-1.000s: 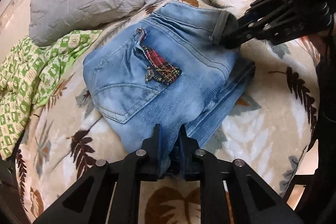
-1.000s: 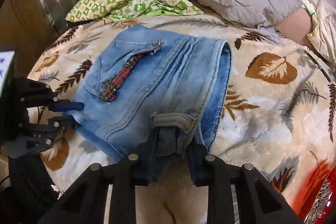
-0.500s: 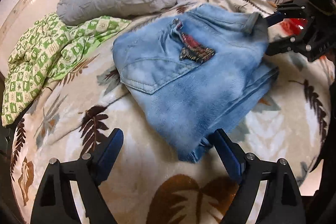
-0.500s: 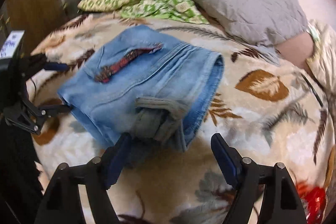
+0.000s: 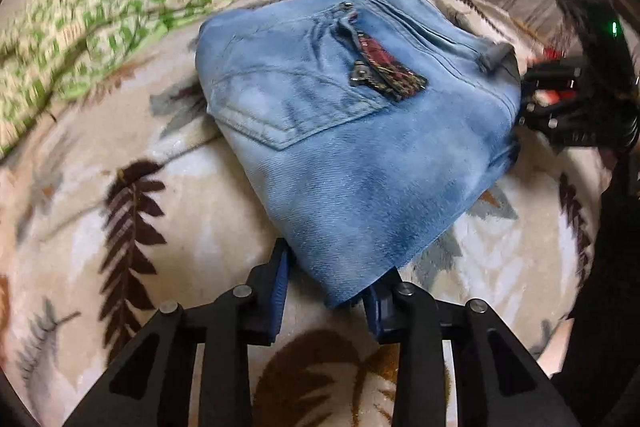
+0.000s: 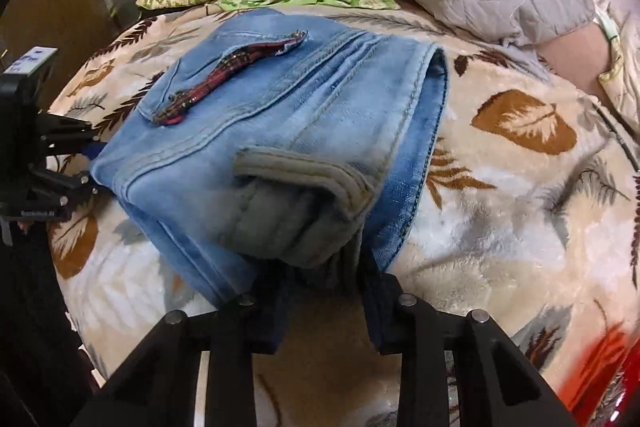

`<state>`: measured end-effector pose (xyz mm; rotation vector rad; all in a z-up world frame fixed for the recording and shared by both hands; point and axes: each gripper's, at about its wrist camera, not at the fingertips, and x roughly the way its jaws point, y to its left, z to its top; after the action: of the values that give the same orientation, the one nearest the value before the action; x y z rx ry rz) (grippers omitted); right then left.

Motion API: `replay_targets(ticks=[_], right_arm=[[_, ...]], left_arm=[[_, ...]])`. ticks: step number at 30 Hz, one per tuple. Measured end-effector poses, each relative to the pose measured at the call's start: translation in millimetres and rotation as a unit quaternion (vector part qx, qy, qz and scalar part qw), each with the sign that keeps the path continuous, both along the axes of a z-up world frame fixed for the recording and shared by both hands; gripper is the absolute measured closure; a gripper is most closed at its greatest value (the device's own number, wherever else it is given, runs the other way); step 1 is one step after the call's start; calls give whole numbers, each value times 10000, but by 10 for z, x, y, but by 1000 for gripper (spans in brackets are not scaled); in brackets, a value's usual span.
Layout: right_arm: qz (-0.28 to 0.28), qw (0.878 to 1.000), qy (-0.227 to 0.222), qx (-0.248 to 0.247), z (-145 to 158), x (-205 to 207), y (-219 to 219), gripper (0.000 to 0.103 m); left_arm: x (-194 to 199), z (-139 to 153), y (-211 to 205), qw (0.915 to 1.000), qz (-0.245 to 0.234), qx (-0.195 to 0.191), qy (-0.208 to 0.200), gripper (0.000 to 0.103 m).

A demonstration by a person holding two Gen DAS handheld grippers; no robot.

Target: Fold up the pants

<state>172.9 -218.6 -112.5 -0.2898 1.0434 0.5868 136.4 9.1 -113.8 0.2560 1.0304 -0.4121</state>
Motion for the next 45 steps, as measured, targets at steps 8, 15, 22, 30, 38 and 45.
replay_targets(ticks=[8,15,22,30,38,45], right_arm=[[-329,9988,-367,-36,349,-167,-70,34],[-527,9958,-733,154,724,-241,-110,25],[-623,9935,-955,36,910,-338,-74,25],[-1455,9718,-1768,558,1758,-638,-107,0],[-2576,9412,-2038,794,1938,-1310,-84,0],[-2747,9517,-1287,473,1311,-1499,-97,0]], left_arm=[[-49,229,343,9963,664,-525,-139,26],[4,532,364,9915,690,-1079,-211,21],[-116,1018,515,9763,1108,-1677,-809,18],[-525,1851,441,9419,2151,-1036,-2364,0],[-964,1724,187,9420,2434,-707,-2201,0],[-1141,1311,-34,9569,2388,-454,-1591,0]])
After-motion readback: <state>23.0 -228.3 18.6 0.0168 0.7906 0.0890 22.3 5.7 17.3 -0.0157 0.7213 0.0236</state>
